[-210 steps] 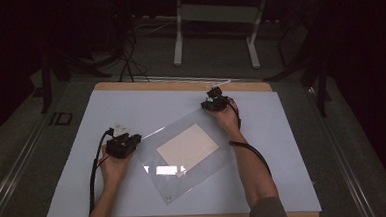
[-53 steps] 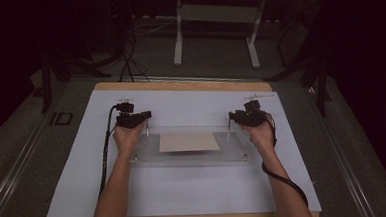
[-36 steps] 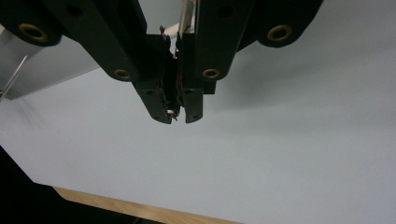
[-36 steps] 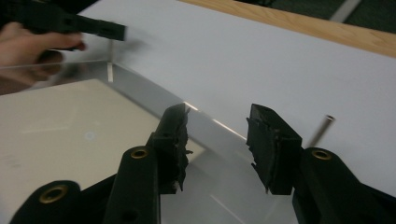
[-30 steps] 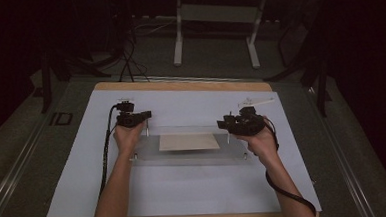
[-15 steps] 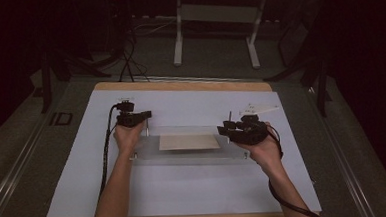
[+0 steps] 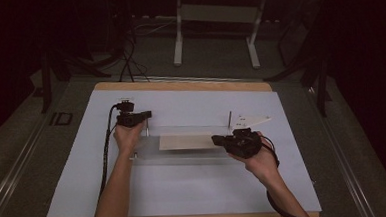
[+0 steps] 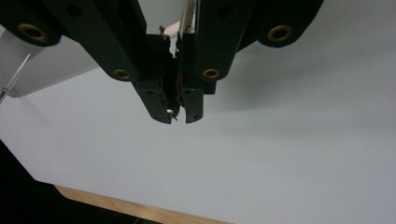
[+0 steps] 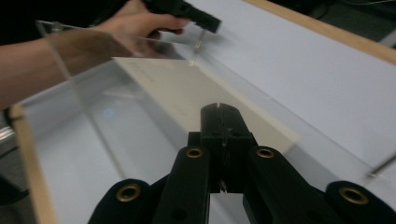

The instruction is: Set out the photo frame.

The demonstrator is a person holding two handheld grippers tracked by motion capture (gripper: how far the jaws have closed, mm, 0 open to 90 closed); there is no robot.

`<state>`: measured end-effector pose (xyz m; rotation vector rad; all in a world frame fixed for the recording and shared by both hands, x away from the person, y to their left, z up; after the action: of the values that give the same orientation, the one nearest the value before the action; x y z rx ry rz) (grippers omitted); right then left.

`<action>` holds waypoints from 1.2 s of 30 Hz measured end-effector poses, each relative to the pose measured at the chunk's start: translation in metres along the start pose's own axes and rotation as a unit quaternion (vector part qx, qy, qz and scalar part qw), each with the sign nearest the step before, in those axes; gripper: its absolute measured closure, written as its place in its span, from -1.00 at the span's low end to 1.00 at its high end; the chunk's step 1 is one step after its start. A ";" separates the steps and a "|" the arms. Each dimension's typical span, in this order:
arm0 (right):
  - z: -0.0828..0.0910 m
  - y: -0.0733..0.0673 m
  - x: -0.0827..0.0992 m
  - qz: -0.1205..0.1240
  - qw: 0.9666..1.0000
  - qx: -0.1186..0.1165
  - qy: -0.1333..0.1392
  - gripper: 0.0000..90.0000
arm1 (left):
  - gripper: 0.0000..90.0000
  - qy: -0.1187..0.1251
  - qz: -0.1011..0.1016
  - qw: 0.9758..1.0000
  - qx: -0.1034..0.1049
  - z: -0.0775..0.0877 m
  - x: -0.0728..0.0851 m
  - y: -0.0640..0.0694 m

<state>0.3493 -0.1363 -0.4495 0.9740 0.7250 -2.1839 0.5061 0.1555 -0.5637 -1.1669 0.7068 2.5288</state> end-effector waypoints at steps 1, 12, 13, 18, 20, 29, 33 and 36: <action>0.000 -0.001 0.001 0.002 1.000 -0.001 -0.002 1.00 | 0.87 0.000 0.000 1.000 0.000 0.000 0.000 0.000; 0.002 -0.021 0.007 0.014 0.999 -0.033 -0.009 1.00 | 0.87 0.000 0.002 1.000 0.001 0.000 0.000 0.000; 0.002 -0.024 0.008 0.017 0.999 -0.036 -0.009 1.00 | 0.87 0.000 0.003 1.000 0.001 0.000 0.000 0.000; 0.003 -0.033 0.013 0.033 0.999 -0.037 -0.012 1.00 | 0.87 0.001 0.004 1.000 0.001 0.000 0.000 0.000; 0.003 -0.036 0.016 0.035 0.999 -0.036 -0.013 1.00 | 0.87 0.000 0.001 1.000 0.002 0.000 0.000 0.000; 0.011 -0.050 0.024 0.053 0.998 -0.045 -0.004 1.00 | 0.87 -0.004 0.005 1.000 0.002 -0.001 -0.001 0.000; 0.003 -0.053 0.036 0.062 0.997 -0.040 -0.025 1.00 | 0.87 -0.004 0.005 1.000 0.003 -0.001 -0.001 0.000; -0.003 -0.050 0.042 0.059 0.997 -0.034 -0.031 1.00 | 0.87 -0.004 0.006 1.000 0.004 -0.001 -0.001 -0.001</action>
<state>0.2919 -0.1152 -0.4729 0.8882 0.6903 -2.0643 0.5074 0.1555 -0.5638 -1.1536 0.7232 2.5368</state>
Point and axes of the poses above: each handheld gripper's, and its own axes: z roughly backward along the jaws, x roughly out of its underside, y roughly to its right, the point moved 7 cm from there along -z, roughly forward along the jaws, and after that the axes turned 9 degrees about -z, right-handed, at the moved point
